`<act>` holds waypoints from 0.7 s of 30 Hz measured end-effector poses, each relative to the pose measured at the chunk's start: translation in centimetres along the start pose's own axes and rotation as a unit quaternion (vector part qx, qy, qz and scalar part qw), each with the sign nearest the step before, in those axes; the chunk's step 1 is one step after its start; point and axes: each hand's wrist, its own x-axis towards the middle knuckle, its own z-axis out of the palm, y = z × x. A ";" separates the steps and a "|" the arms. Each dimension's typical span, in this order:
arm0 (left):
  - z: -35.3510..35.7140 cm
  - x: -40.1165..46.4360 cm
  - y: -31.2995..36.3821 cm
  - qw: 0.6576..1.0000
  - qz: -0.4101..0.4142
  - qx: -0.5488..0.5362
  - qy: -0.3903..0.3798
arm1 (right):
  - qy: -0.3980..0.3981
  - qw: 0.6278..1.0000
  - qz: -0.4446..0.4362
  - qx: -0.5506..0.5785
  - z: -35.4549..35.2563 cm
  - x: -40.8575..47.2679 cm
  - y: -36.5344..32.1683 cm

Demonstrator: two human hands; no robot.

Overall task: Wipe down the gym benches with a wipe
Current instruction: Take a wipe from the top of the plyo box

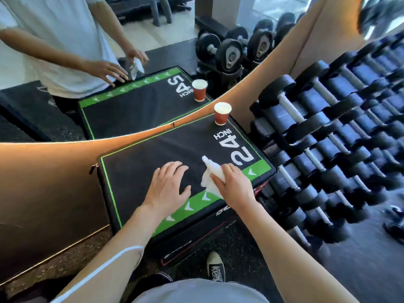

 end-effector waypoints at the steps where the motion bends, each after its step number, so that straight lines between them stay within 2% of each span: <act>1: -0.3 0.0 0.0 1.000 0.015 0.001 -0.003 | 0.014 1.000 0.011 -0.003 -0.3 -0.7 -0.4; 4: -1.5 -0.8 -0.7 0.998 0.060 0.000 -0.006 | 0.056 0.997 0.053 -0.011 -0.6 -3.0 -2.3; 13: -3.8 -5.4 -3.3 0.986 0.164 -0.004 -0.022 | 0.116 0.979 0.169 -0.013 0.0 -11.4 -9.1; 21: -3.0 -9.8 2.1 0.963 0.261 -0.014 -0.067 | 0.164 0.952 0.255 -0.050 -3.4 -21.4 -10.0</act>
